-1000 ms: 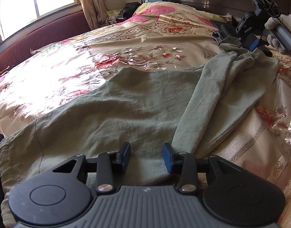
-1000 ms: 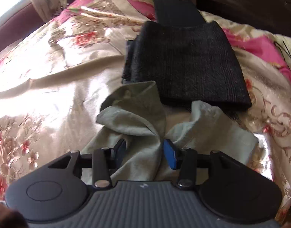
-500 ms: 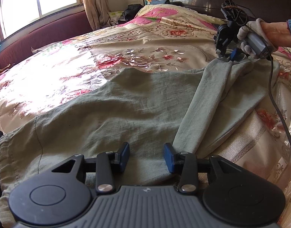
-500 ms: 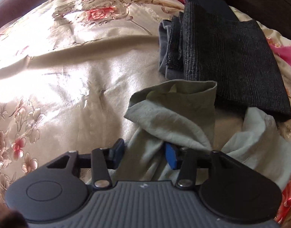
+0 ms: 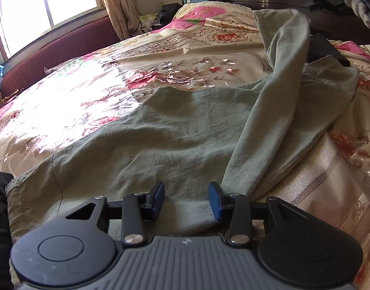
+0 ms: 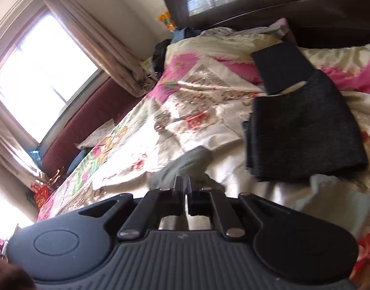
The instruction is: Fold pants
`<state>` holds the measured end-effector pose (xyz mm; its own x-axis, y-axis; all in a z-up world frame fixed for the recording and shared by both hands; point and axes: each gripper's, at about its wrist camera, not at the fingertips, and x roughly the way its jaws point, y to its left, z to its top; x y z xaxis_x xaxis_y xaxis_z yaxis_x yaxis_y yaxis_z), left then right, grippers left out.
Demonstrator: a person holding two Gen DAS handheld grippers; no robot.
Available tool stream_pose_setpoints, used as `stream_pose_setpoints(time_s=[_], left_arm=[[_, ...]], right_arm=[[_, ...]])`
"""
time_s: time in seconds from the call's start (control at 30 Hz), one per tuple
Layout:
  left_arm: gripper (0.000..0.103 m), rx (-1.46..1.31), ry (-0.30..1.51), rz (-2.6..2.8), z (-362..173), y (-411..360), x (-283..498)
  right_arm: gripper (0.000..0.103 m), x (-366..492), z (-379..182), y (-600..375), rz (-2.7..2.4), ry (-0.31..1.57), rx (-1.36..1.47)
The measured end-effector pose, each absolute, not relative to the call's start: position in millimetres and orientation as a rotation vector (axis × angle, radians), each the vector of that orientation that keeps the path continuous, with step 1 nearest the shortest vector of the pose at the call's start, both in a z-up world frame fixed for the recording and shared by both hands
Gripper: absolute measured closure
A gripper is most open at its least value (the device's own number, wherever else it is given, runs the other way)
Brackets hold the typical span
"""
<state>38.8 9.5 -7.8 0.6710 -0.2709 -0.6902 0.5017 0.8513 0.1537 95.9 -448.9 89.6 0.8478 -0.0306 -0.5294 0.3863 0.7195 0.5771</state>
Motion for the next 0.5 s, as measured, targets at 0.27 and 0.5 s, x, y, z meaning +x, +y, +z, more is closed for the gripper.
stream_pose_setpoints(time_s=[0.27,0.5], left_arm=[[0.05,0.451,0.727,-0.426,-4,-6,38],[0.05,0.497,0.748,-0.409,-3,-14,40]], right_arm=[[0.094,69,-2,-487,-0.355,0.672,0.912],[0.056,124,8,-471,-0.221,0.68,0.805]])
